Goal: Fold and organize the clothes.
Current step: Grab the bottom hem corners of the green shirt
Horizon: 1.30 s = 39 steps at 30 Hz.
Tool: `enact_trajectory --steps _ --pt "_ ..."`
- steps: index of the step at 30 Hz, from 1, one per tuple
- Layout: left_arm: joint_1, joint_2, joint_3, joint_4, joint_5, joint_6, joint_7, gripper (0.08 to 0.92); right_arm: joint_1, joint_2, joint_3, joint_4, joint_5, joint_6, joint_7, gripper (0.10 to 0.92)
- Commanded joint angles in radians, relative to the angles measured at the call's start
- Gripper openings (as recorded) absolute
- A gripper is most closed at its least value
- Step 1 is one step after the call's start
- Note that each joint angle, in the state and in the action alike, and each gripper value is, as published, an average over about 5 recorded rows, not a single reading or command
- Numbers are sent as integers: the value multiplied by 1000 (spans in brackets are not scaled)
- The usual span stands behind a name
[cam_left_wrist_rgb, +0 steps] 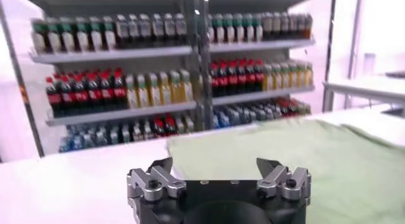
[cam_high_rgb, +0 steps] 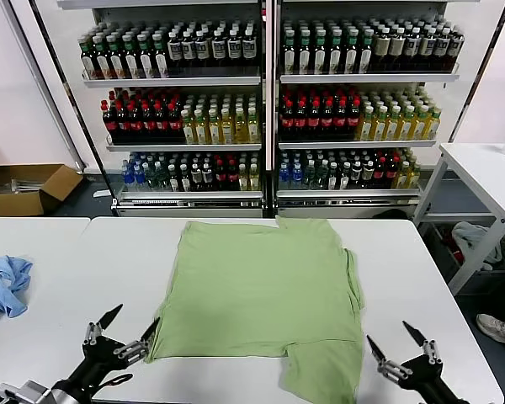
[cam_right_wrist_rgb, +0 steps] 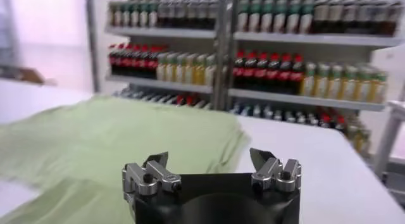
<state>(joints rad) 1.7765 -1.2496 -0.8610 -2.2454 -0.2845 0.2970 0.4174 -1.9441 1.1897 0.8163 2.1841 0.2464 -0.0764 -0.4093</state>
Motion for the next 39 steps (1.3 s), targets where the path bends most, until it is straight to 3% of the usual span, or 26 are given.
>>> enact_trajectory --steps 1,8,18,27,39 --pt "38 94 42 1 10 54 -36 823 -46 -37 -38 20 -47 -7 18 823" --pt "14 127 63 42 22 139 -61 823 -77 -58 -82 20 -62 -6 2 823" --pt "-32 142 99 113 21 148 -62 823 -97 -54 -140 -1 -103 -5 10 814" --pt "-65 131 138 165 23 139 -61 821 -108 -56 -140 -25 -133 11 13 587" --pt "-75 141 144 225 44 116 -59 704 -107 -47 -144 -18 -116 24 12 249"
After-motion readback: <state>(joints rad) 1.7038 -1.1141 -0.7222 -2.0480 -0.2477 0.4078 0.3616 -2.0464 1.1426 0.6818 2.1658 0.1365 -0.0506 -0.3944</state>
